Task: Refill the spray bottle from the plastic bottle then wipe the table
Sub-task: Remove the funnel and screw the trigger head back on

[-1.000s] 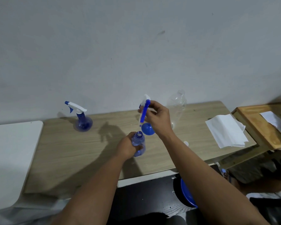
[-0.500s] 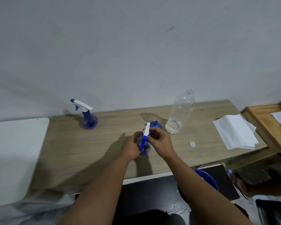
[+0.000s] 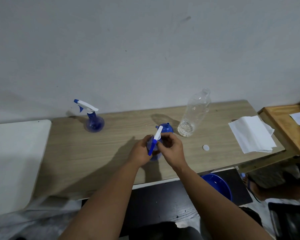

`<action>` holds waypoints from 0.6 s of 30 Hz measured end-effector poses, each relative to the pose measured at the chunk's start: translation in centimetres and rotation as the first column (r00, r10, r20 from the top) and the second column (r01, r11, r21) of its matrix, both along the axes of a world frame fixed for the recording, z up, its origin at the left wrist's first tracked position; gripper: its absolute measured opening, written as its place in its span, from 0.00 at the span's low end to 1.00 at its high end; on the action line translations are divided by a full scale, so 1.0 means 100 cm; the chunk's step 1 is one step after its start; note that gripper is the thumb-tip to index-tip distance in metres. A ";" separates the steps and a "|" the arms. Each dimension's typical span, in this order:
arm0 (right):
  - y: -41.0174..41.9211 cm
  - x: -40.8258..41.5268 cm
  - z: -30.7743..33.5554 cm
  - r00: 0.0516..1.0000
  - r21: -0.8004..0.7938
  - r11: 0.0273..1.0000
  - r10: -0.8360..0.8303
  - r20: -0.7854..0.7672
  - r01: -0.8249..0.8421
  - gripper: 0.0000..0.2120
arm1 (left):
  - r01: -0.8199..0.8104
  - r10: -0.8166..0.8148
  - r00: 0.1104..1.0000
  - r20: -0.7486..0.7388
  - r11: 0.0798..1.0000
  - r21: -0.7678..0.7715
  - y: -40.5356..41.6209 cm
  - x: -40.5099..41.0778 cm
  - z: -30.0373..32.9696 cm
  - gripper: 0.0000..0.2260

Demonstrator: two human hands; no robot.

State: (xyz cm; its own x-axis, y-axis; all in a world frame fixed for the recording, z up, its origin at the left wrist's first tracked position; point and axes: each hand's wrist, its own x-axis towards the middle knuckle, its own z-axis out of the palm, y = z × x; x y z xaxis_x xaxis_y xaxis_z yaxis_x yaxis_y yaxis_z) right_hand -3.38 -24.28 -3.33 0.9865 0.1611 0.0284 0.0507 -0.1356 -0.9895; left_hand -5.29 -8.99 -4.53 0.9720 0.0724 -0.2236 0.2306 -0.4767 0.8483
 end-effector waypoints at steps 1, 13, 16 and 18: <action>-0.001 0.001 0.000 1.000 0.006 1.000 -0.014 -0.014 0.014 0.12 | 0.000 0.000 1.000 0.001 1.000 -0.001 0.000 0.000 -0.001 0.16; -0.004 0.000 0.000 1.000 0.023 0.999 0.027 -0.009 -0.027 0.18 | 0.010 -0.010 0.999 0.030 1.000 0.007 -0.001 -0.002 0.001 0.19; -0.005 0.001 -0.001 0.999 -0.004 0.999 0.032 0.002 -0.032 0.16 | 0.013 -0.013 1.000 0.025 1.000 0.006 -0.002 -0.002 0.003 0.18; -0.006 0.002 -0.002 1.000 0.010 1.000 0.023 -0.018 -0.022 0.13 | 0.007 -0.006 1.000 0.030 1.000 -0.005 -0.002 -0.003 0.004 0.17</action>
